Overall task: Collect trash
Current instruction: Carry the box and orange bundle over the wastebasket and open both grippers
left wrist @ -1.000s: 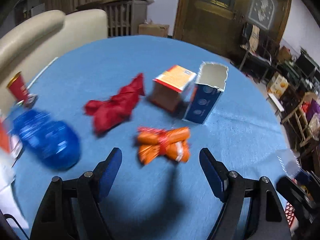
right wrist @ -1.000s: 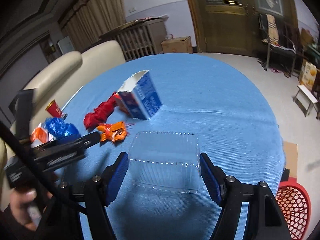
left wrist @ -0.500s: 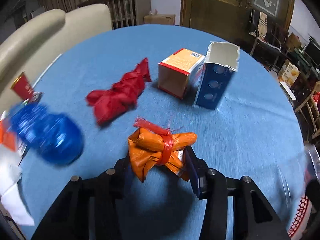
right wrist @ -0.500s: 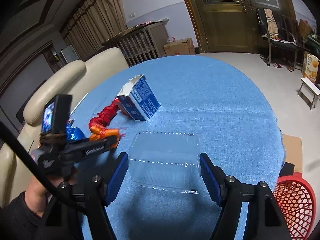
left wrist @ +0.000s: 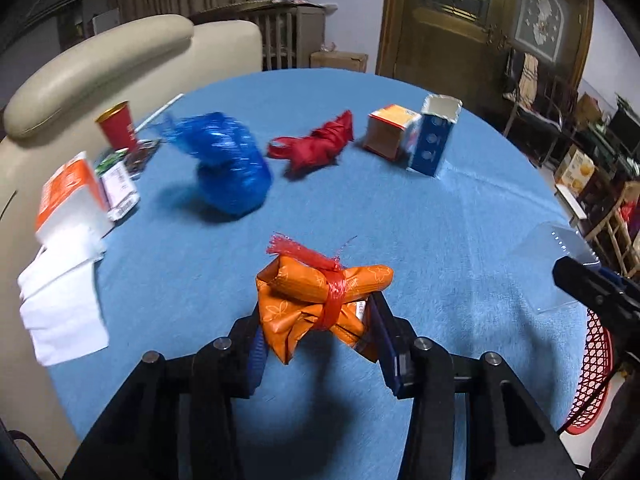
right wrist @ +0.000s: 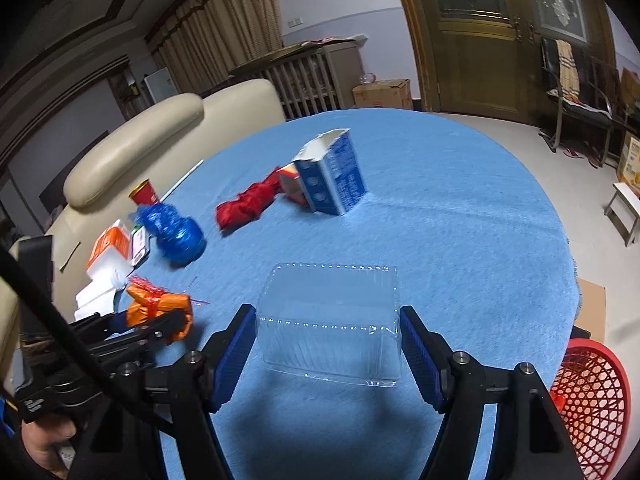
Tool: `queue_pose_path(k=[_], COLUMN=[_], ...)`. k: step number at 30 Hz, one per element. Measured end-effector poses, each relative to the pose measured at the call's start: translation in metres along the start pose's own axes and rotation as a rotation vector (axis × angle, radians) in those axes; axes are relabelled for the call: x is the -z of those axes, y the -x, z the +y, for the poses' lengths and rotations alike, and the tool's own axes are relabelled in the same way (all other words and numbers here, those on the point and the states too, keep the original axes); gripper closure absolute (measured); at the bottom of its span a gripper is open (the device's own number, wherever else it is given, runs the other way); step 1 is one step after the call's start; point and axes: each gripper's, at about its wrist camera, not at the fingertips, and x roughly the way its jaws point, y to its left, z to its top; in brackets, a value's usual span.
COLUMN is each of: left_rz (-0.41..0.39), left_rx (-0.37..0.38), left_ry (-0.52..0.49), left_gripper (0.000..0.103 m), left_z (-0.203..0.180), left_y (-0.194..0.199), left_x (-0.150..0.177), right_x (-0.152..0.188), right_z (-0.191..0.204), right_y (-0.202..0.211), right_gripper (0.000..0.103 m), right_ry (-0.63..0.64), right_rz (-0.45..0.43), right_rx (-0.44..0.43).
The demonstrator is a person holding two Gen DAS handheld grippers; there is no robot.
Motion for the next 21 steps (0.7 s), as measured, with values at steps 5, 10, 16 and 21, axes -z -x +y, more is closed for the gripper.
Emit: queue_pose_path(k=[5,10,16,21], left_rz=[-0.021,-0.048,-0.056,-0.053], left_rx=[-0.008,-0.032,-0.050,-0.056], left_ry=[0.064,0.104,0.128,0.127], left_gripper=[0.055,0.055,0.055,0.055], left_z=[0.025,0.047,0.072,0.089], left_y=[0.011,0.019,0.024,0.027], left_x=[0.007,0.011,0.011,0.011], right_x=[0.002,-0.002,-0.012,-0.023], right_z=[0.025,0.051,0.078,0.097], right_y=[-0.004,-0.012,-0.028,-0.034], right_gripper=[0.029,0.029,0.029,0.029], right_ry=[0.037,0.090,0.133,0.130], right_rz=[0.014,0.029,0.054,0.050], right_rx=[-0.015,-0.029,-0.030,-0.030])
